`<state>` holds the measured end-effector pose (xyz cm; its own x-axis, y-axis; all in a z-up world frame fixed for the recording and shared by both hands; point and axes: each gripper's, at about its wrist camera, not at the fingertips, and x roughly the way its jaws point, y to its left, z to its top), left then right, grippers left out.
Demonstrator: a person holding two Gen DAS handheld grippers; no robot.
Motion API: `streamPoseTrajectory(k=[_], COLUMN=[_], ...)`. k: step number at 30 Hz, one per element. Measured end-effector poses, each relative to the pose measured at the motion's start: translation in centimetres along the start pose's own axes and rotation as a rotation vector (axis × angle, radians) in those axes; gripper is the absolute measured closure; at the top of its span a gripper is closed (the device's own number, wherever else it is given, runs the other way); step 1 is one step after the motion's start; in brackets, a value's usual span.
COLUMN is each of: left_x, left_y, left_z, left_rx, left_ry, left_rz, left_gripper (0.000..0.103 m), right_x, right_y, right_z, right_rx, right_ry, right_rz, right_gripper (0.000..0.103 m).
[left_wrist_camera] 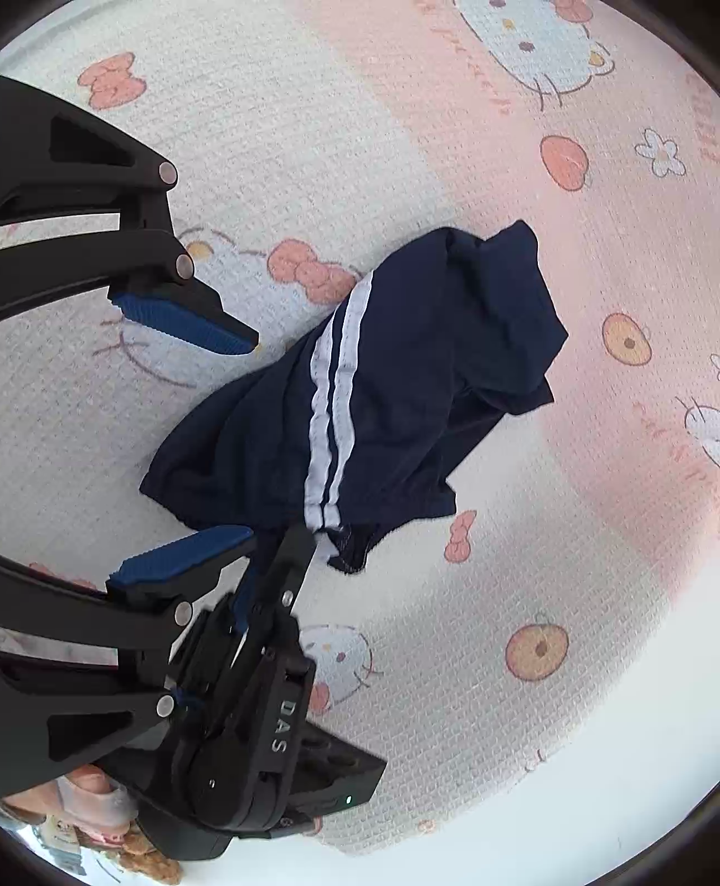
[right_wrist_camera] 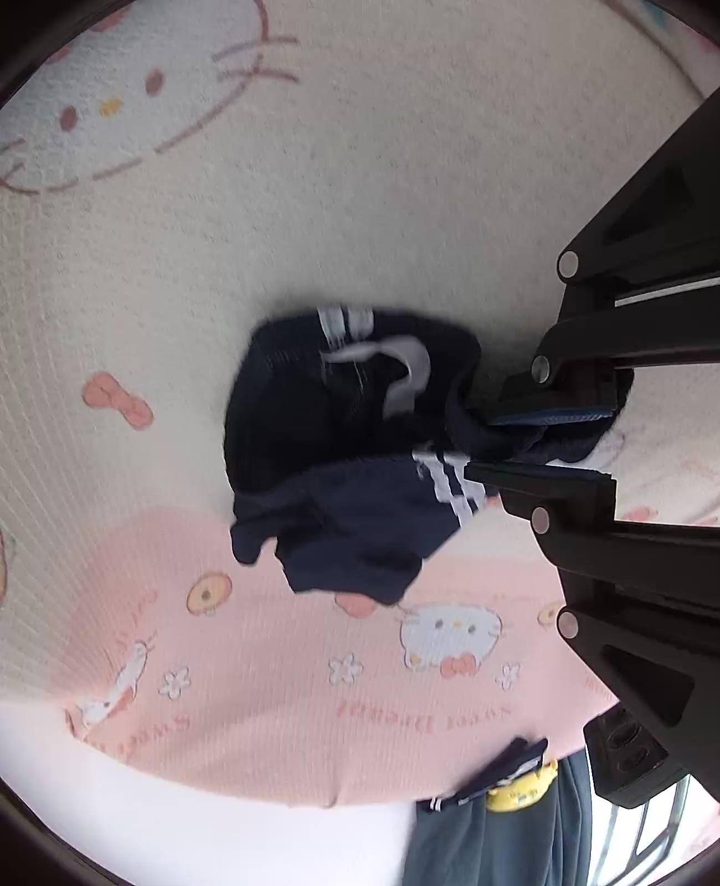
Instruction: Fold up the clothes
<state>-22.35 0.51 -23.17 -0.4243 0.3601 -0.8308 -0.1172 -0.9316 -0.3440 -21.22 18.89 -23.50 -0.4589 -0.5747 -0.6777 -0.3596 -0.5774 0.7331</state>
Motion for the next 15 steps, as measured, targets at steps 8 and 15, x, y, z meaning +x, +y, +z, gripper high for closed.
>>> streamPoseTrajectory(k=[8,15], left_x=[1.5,2.0], left_y=[2.5,5.6], left_z=[1.5,4.0], left_rx=[-0.080,-0.169], left_ry=[0.032,0.034], left_rz=[0.019,0.045], left_gripper=[0.041,0.041], right_x=[0.3,-0.6], right_y=[-0.2,0.8], right_z=[0.3,1.0], right_rx=[0.001,-0.020], right_ry=[0.023,-0.073], right_rz=[0.010,0.007], right_gripper=[0.091,0.040])
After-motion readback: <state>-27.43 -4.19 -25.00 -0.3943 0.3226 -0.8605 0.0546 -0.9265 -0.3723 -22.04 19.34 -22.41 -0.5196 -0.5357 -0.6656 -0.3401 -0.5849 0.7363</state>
